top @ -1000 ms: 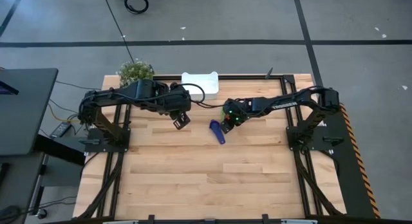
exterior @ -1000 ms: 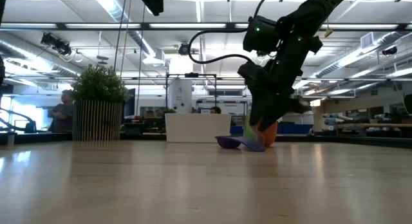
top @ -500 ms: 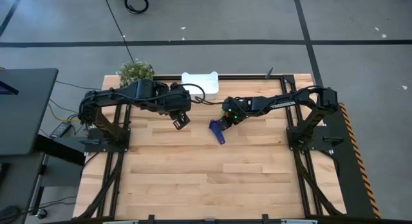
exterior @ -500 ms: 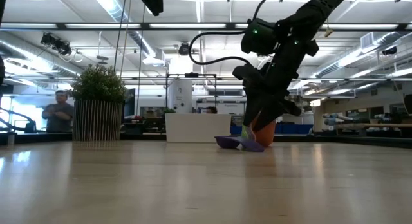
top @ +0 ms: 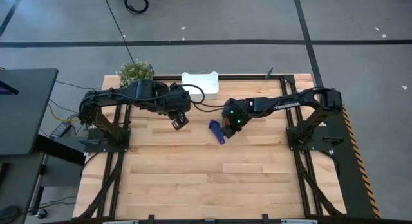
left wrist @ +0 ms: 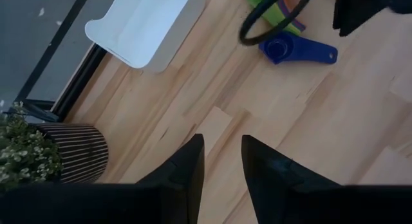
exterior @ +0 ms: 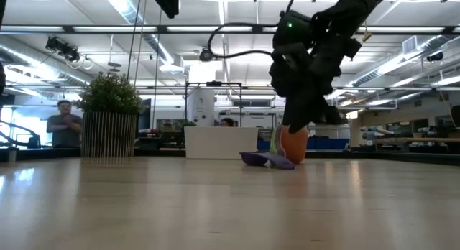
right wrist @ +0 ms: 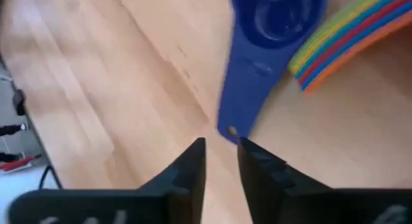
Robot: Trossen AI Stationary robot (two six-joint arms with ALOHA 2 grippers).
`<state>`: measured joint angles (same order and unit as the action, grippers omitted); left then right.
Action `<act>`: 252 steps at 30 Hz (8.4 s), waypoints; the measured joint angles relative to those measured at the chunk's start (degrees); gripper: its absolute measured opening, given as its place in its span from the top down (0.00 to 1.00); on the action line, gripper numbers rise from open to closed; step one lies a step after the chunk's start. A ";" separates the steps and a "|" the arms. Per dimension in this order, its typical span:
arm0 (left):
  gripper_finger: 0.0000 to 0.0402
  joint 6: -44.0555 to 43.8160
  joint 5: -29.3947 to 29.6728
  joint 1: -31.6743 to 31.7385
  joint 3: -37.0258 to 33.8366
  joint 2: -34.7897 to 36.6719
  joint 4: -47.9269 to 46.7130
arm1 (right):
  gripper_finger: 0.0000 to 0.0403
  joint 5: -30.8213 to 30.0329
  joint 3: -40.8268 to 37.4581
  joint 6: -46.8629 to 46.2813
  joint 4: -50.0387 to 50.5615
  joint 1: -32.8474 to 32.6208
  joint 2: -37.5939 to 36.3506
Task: Nest measuring cups in basket
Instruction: Adjust the nested measuring cups
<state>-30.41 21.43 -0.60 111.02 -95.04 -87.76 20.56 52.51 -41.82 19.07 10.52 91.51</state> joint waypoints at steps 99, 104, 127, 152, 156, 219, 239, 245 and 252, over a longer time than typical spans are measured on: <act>0.72 10.71 6.34 -1.13 0.00 28.85 -2.26 | 0.54 -25.87 51.04 -36.07 55.52 -3.88 25.98; 0.72 11.82 5.39 -1.13 0.00 28.85 -2.27 | 0.54 -26.47 51.02 -34.65 55.27 -1.96 29.19; 0.72 13.11 5.27 -1.14 0.00 28.83 -2.26 | 0.54 -26.91 49.88 -38.57 52.37 -1.80 29.41; 0.72 13.25 5.27 -1.13 0.00 28.83 -2.26 | 0.54 -27.10 43.90 -41.27 47.80 -1.87 29.39; 0.72 13.24 5.27 -1.14 0.00 28.83 -2.26 | 0.54 -27.15 40.77 -41.16 43.84 -1.85 29.39; 0.72 13.80 5.25 -1.12 0.02 28.83 -2.26 | 0.81 -29.86 35.60 -32.68 32.60 -0.52 29.37; 0.72 14.14 5.20 -1.12 0.04 31.82 -2.26 | 0.81 -9.24 35.52 -25.13 18.48 -1.18 24.36; 0.72 14.06 5.23 -1.11 0.04 33.41 -2.26 | 0.81 -0.44 35.52 -20.28 9.24 -1.83 21.82; 0.72 12.65 5.22 -1.11 0.04 33.99 -2.26 | 0.81 5.38 34.59 -18.22 -3.35 -1.02 21.78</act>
<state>-17.76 26.65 -1.72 111.07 -61.06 -90.02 25.94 87.10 -60.05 15.72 9.50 113.30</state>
